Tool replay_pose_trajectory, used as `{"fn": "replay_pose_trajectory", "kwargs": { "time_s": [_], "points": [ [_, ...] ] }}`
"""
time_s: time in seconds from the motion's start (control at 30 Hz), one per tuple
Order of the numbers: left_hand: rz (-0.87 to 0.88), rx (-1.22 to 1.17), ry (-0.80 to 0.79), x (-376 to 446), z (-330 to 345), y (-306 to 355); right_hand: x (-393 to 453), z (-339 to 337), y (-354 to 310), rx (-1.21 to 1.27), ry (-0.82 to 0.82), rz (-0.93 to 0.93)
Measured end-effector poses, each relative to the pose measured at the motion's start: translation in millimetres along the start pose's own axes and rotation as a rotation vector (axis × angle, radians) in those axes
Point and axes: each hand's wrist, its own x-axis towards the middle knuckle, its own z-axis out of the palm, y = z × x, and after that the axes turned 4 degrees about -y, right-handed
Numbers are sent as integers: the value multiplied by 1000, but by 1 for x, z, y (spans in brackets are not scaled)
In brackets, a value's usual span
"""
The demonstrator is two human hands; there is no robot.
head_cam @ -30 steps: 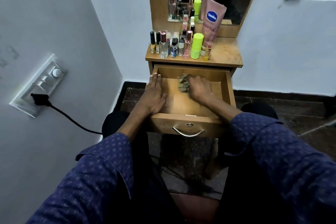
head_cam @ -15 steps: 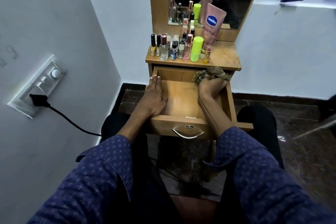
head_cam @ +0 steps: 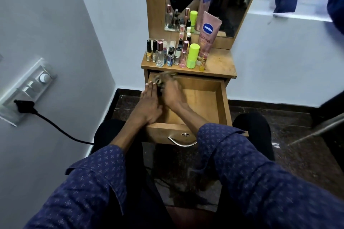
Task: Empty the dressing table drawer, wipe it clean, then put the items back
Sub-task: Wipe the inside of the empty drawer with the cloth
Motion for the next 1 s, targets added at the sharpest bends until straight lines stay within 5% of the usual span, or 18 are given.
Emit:
{"fn": "replay_pose_trajectory", "kwargs": {
  "time_s": [0.07, 0.23, 0.57, 0.8, 1.0],
  "points": [
    [9, -24, 18, 2, 0, 3, 11, -2, -13, -150, -28, -138],
    [-1, 4, 12, -2, -3, 3, 9, -6, 7, -405, -97, -146],
    [-10, 19, 11, -3, -4, 5, 12, -52, 39, -421, 15, 119],
    [157, 112, 202, -10, -11, 15, -10, -67, 65, 94, 25, 115],
    [184, -297, 239, -4, -9, 64, -24, -115, 101, 669, -137, 84]
  ]
}}
